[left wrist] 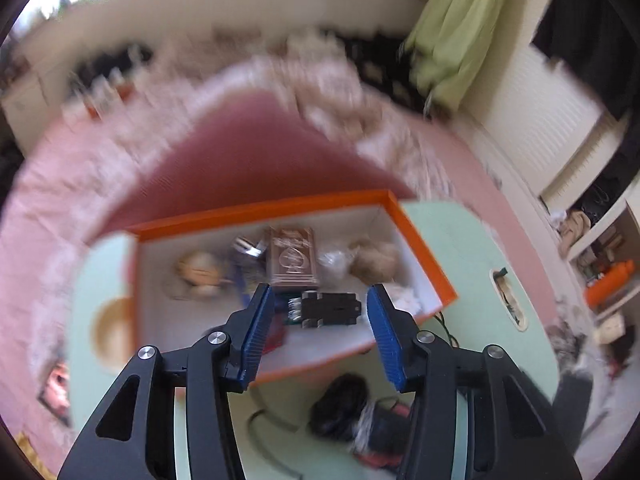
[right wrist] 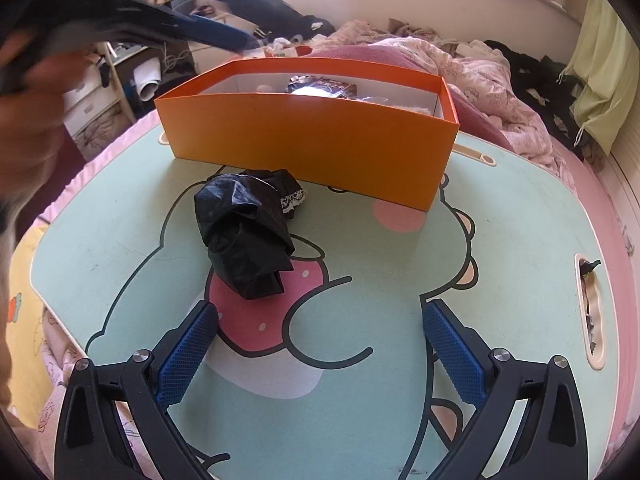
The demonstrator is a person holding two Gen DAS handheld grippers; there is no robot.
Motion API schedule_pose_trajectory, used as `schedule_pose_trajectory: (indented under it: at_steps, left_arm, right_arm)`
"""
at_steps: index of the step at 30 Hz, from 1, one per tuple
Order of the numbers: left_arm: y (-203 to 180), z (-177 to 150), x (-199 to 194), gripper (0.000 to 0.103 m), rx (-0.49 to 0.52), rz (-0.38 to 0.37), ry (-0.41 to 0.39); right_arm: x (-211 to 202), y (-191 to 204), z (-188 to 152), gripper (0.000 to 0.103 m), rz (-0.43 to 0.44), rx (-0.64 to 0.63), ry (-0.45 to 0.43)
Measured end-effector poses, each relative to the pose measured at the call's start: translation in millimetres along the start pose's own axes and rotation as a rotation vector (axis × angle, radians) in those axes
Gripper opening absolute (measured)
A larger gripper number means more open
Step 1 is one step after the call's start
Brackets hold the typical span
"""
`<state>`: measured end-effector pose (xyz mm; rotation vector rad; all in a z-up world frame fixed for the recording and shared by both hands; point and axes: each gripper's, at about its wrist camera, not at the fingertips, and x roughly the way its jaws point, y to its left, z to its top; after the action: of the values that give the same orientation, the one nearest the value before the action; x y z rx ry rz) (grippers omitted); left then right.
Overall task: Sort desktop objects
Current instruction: 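Grasp the brown card box with the left gripper and lift it out, then set the brown card box on the table and open the left gripper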
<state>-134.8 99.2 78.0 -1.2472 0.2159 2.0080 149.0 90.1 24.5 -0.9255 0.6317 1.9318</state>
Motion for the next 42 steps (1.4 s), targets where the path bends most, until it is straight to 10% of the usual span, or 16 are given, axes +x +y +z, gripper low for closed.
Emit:
schedule_pose_trajectory:
  at_steps: [15, 26, 32, 42]
  left_arm:
    - [3, 21, 63, 0.046, -0.029, 0.168, 0.11]
    - [7, 7, -5, 0.042, -0.05, -0.029, -0.082]
    - [18, -65, -77, 0.042, -0.048, 0.013, -0.22]
    - [25, -160, -30, 0.043, -0.056, 0.151, -0.205]
  right_arm:
    - [-2, -1, 1, 0.102, 0.025, 0.038, -0.019]
    - [-1, -4, 1, 0.102, 0.024, 0.063, -0.027]
    - [-1, -4, 1, 0.102, 0.025, 0.067, -0.029]
    - [2, -2, 0, 0.102, -0.031, 0.056, -0.012]
